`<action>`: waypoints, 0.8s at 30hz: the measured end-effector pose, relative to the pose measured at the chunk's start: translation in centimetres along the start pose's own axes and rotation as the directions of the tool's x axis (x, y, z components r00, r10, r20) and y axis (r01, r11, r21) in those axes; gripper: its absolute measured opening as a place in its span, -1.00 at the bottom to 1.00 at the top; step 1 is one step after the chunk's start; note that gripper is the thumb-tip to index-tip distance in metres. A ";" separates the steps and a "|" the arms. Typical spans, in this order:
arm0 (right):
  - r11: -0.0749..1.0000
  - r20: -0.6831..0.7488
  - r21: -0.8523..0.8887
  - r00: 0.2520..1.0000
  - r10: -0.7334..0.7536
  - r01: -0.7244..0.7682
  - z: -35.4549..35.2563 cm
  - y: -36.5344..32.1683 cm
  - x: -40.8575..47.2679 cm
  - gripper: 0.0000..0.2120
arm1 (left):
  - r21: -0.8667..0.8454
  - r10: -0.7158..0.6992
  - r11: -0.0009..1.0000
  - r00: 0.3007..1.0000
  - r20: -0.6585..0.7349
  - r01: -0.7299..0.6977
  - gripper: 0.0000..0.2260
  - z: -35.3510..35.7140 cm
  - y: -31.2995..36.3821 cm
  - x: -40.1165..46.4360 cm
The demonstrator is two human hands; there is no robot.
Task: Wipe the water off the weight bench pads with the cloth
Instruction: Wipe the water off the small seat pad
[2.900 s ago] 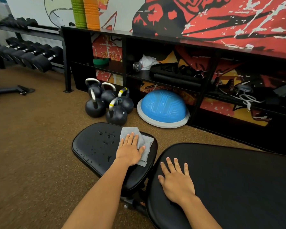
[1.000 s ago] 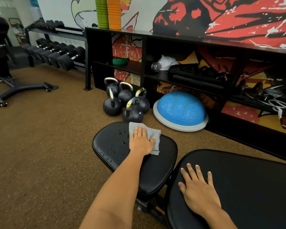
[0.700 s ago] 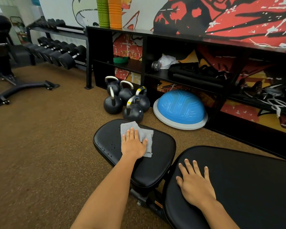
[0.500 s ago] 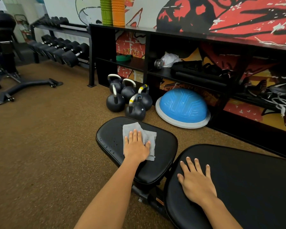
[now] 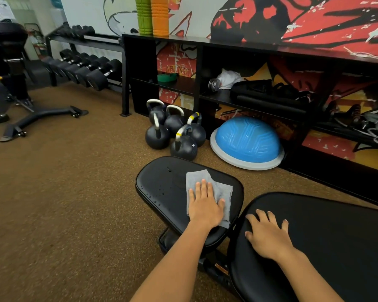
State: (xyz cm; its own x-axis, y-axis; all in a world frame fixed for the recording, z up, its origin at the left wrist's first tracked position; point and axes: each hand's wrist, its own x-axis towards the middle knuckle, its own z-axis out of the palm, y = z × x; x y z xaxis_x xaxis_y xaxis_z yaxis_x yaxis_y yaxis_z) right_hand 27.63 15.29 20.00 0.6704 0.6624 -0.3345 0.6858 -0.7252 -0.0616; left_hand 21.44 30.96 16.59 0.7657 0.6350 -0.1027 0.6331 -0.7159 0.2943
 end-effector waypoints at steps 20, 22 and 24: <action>0.718 -0.205 0.679 0.979 -0.012 0.151 -3.4 -8.9 9.4 -0.63 | -0.039 0.195 0.981 0.976 0.097 -0.192 -0.39 -1.4 -0.4 3.5; 0.681 -0.175 0.717 0.984 -0.031 0.149 -3.2 -9.1 10.2 -0.57 | -0.175 0.205 0.965 0.978 0.042 -0.195 -0.36 -1.5 -1.1 3.2; 0.683 -0.167 0.711 0.984 -0.068 0.167 -2.8 -9.4 11.1 -0.54 | -0.305 0.180 0.935 0.983 -0.027 -0.179 -0.28 -1.7 -2.2 2.2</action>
State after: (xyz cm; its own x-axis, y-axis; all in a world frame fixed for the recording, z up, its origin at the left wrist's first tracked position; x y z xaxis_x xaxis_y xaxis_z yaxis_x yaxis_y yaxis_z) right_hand 29.44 29.99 19.54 0.6603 0.7320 -0.1682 0.3789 -0.5180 -0.7669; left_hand 21.56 34.44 17.38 0.8637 0.5036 -0.0226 0.4204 -0.6948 0.5835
